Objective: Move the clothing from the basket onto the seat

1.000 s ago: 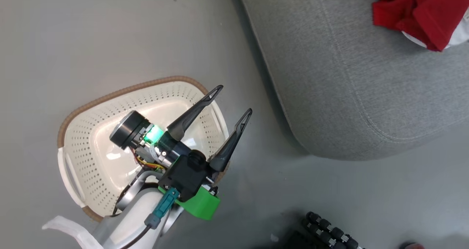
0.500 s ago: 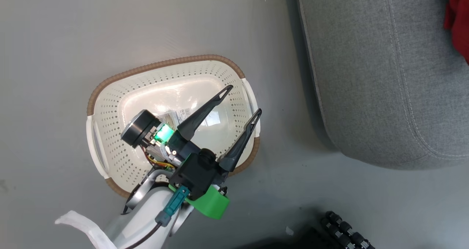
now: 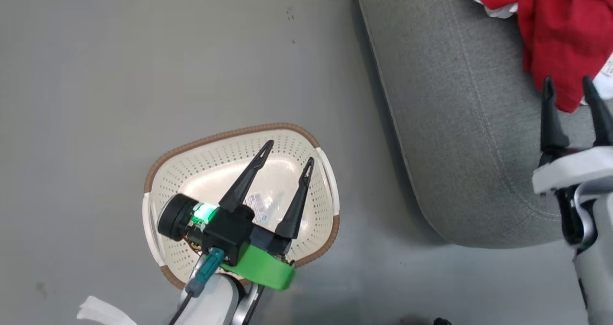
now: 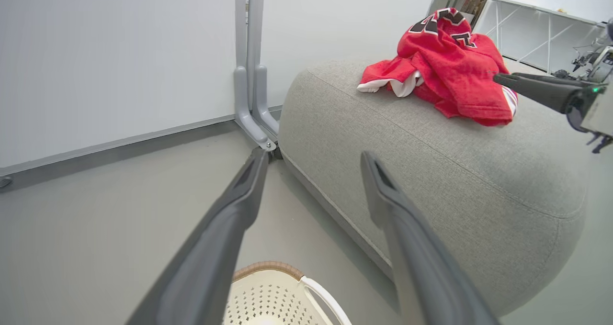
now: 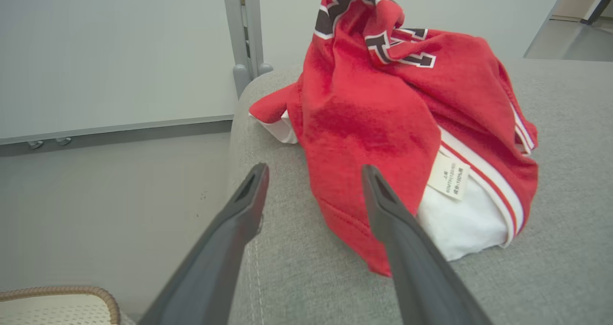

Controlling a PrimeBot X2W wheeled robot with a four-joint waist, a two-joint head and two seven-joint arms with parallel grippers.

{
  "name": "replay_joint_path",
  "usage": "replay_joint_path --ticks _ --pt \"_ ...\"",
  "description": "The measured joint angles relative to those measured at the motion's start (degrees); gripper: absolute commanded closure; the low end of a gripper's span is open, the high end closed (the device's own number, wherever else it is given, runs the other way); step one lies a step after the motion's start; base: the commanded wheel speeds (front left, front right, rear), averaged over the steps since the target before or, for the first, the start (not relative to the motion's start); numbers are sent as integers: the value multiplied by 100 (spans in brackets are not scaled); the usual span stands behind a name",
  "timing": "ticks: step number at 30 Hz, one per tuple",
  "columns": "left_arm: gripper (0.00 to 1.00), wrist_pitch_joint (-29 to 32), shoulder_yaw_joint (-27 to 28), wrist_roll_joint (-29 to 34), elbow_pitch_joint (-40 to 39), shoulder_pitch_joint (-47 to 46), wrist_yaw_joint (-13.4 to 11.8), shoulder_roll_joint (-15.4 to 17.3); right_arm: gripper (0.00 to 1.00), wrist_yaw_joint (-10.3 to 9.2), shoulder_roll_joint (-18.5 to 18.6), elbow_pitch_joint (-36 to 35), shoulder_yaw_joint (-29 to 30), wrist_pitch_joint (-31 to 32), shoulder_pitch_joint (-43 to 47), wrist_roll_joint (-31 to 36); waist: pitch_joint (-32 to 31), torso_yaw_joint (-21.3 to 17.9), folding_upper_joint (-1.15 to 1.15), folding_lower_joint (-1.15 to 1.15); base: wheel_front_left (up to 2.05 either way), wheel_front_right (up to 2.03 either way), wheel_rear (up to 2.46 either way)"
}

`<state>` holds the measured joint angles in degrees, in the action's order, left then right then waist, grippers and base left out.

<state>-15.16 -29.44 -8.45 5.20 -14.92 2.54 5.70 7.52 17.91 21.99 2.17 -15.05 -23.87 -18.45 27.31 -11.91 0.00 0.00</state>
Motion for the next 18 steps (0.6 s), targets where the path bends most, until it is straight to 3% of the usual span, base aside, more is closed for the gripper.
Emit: replay_joint_path --ticks 10,18 --pt "0 0 1104 -544 289 840 -420 -271 0 0 -314 -1003 -809 0 1333 24 -1094 147 0 0 0 0 0" --pt "0 -1 1657 -818 -129 1522 -651 -281 0 1 -467 -1714 -1011 0 2187 70 -1942 363 0 0 0 0 0"
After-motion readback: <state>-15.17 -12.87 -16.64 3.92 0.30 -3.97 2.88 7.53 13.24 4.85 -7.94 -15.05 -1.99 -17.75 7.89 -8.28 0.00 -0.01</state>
